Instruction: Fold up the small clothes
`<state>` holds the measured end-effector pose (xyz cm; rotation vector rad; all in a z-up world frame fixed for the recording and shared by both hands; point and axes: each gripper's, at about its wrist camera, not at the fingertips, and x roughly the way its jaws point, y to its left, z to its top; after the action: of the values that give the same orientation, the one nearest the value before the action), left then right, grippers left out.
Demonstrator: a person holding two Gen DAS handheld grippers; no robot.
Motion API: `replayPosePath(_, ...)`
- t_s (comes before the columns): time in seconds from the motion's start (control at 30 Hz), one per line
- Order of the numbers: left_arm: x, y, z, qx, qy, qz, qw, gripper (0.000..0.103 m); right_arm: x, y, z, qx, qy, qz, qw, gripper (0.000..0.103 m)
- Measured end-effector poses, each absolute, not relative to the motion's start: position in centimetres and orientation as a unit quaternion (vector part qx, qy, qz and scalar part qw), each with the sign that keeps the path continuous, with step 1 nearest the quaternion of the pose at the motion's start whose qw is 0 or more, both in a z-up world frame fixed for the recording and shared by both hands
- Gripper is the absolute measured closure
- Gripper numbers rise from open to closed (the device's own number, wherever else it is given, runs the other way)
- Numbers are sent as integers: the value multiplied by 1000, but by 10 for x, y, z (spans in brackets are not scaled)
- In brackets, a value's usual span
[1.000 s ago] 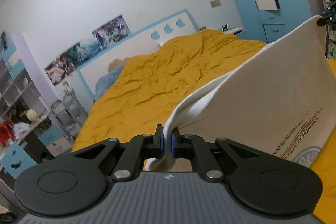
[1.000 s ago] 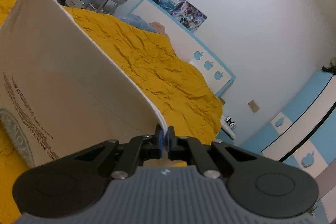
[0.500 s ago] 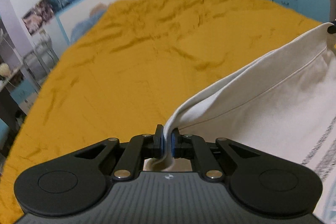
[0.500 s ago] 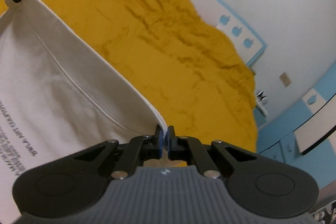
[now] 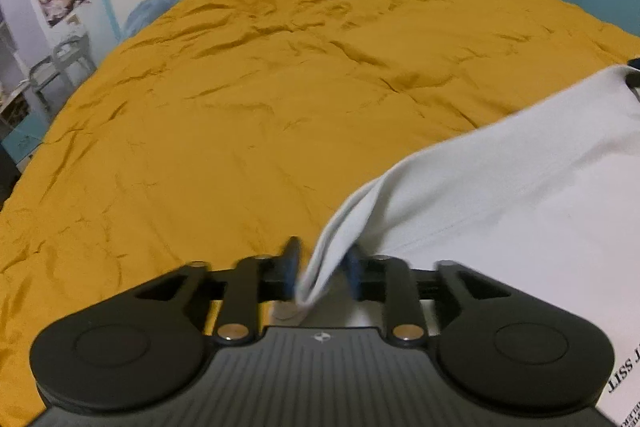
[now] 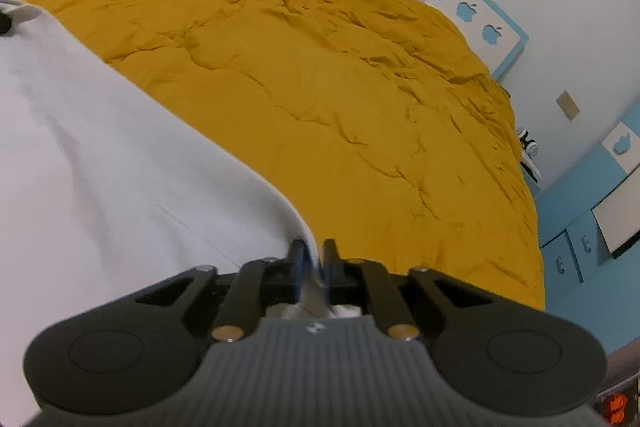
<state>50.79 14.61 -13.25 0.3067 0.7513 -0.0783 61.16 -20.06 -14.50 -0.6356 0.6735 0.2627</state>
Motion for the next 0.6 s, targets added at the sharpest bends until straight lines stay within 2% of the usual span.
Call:
replayPosePath(0.03, 509, 149, -129, 148, 359, -28, 921, 45, 609, -201, -142, -305, 320, 126, 888, 88)
replayPosePath(0.1, 506, 157, -120, 143, 349, -9, 926, 43, 607, -204, -136, -306, 314, 117, 891, 69)
replayPosePath(0.13, 504, 161, -114, 137, 347, -1, 928, 43, 601, -206, -130, -304, 312, 115, 893, 65)
replayPosePath(0.4, 457, 194, -61, 41, 364, -6, 930, 43, 547, -240, -81, -183, 355, 114, 910, 64)
replayPosePath(0.6, 402, 220, -46, -54, 401, -22, 914, 43, 476, -270, -66, -67, 413, 114, 901, 64)
